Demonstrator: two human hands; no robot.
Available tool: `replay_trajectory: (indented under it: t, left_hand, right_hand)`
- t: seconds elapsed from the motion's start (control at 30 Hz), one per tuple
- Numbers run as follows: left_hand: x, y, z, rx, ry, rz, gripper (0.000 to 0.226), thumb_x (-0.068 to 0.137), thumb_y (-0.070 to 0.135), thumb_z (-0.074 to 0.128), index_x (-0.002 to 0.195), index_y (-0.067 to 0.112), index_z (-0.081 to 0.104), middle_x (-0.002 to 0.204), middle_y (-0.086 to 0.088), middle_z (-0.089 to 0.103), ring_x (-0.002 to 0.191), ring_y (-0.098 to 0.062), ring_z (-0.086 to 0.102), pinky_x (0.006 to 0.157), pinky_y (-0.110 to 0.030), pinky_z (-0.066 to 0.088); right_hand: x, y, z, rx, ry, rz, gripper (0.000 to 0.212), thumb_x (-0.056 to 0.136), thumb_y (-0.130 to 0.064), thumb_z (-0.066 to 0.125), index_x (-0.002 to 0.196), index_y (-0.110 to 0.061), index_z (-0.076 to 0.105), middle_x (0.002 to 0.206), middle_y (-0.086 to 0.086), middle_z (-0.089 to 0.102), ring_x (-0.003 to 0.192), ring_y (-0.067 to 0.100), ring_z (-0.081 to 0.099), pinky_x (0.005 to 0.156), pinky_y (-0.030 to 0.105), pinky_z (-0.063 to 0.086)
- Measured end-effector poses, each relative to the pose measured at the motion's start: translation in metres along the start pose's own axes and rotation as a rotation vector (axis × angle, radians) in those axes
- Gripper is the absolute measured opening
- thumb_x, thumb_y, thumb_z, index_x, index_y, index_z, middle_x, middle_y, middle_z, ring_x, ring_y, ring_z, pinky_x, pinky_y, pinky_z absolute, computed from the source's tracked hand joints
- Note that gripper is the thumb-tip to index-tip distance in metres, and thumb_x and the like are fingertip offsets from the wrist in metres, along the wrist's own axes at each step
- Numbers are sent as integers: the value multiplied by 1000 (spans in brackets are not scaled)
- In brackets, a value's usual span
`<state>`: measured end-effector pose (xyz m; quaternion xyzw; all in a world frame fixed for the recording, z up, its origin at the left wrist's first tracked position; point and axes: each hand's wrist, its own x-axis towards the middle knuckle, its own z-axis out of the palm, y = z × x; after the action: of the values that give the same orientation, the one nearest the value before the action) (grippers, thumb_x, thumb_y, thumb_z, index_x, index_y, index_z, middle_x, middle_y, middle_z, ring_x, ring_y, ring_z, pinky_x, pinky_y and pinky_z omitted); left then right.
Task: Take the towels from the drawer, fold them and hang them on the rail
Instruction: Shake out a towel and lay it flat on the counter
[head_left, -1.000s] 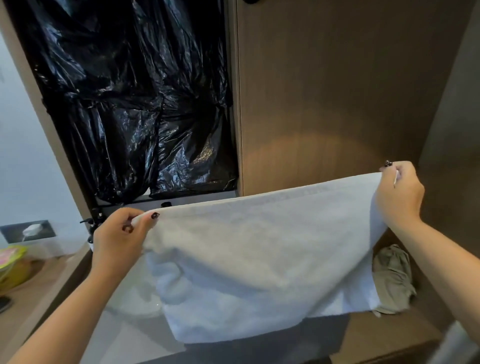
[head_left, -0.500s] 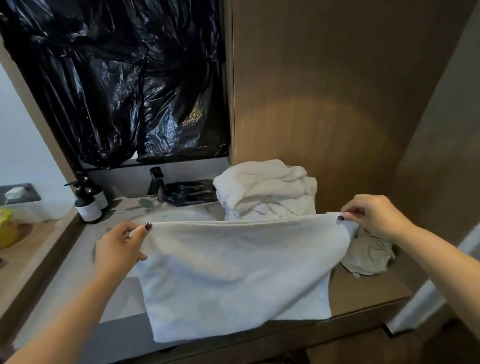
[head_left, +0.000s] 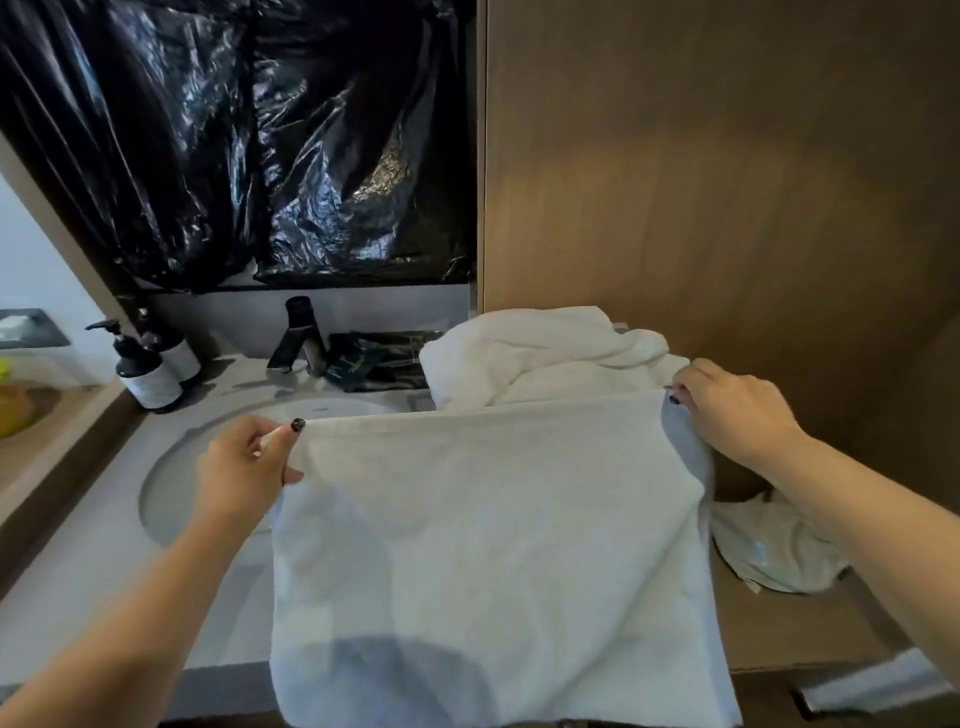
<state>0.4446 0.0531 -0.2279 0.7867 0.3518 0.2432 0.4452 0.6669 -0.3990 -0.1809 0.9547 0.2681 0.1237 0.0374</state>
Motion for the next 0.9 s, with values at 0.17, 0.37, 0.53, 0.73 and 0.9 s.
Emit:
replay_trajectory:
  t: [0.17, 0.37, 0.53, 0.73, 0.9]
  left_hand:
    - [-4, -40, 32, 18, 4, -110, 16, 97, 26, 60, 86, 15, 61, 55, 3, 70, 64, -9, 71, 58, -27, 50]
    - [-16, -61, 47, 47, 71, -112, 10, 98, 19, 57, 91, 14, 62, 63, 6, 69, 55, 8, 65, 47, -6, 42]
    - [-25, -67, 38, 6, 67, -67, 15, 99, 26, 54, 94, 13, 59, 79, -8, 69, 52, -5, 69, 46, -6, 43]
    - [-43, -66, 5, -77, -17, -47, 16, 102, 31, 48, 90, 21, 51, 79, -9, 70, 59, -12, 72, 57, -27, 51]
    - [-68, -65, -41, -168, -33, -23, 16, 98, 35, 55, 93, 20, 57, 59, -8, 71, 57, -15, 70, 64, -32, 52]
  right_hand:
    - [19, -17, 51, 121, -193, 132, 3, 101, -16, 42, 101, -13, 43, 79, 5, 57, 64, 29, 57, 53, 35, 38]
    - [14, -35, 87, 683, -45, 379, 6, 101, -13, 47, 95, -14, 45, 74, 0, 51, 64, 20, 53, 50, 29, 36]
    - [-12, -40, 83, 719, 73, 348, 7, 92, -4, 57, 98, -7, 58, 89, 5, 54, 81, 26, 54, 69, 32, 41]
    - [-59, -53, 53, 735, 133, 450, 8, 95, -9, 55, 91, -11, 62, 85, 10, 62, 77, 33, 63, 68, 51, 55]
    - [-116, -71, 15, 736, 243, 473, 12, 94, -10, 54, 90, -16, 63, 80, 6, 63, 75, 28, 60, 64, 40, 50]
